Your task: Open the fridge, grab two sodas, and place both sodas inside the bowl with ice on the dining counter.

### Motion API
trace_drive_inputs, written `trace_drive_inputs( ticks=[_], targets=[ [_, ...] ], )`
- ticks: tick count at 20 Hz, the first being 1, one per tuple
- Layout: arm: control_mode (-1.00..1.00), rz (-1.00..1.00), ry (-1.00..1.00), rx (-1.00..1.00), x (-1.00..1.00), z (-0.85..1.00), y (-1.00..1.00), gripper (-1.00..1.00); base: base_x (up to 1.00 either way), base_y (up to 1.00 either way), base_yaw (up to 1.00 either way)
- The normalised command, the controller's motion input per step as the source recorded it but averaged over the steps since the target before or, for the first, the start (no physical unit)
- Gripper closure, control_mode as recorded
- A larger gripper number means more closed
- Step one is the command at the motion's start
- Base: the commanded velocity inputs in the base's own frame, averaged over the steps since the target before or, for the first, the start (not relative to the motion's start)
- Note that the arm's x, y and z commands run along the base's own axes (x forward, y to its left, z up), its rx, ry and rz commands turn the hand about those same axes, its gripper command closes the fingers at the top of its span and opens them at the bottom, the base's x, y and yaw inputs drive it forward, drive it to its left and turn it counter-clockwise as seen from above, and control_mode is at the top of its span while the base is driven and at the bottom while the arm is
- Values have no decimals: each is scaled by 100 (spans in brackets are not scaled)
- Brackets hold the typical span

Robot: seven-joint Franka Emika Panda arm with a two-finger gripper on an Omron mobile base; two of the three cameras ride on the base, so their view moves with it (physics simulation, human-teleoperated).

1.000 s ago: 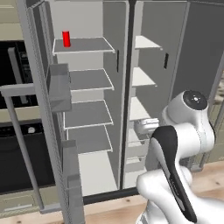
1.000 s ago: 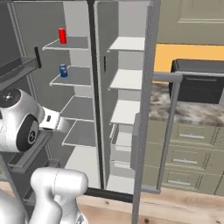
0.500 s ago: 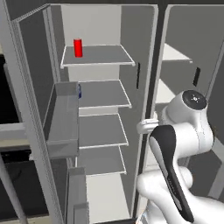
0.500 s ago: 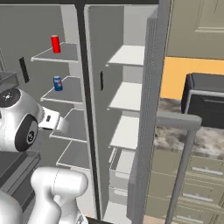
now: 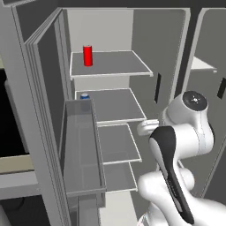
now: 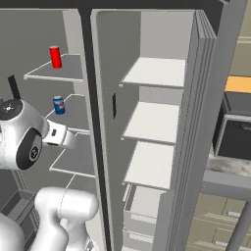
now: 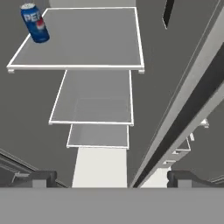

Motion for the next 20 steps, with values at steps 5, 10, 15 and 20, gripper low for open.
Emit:
trace_drive_inputs(
  ticks=[5, 10, 15, 20],
  targets=[
    [-100, 11, -22, -2, 4, -7, 10, -100, 20, 14, 0],
    [-100, 26, -48, -6, 5, -4, 30, -100, 0, 0, 0],
    [-100, 22, -20, 0, 55, -28, 25, -100, 0, 0, 0],
    [-100, 13, -12, 0, 56, -34, 6, -100, 0, 0, 0]
  ],
)
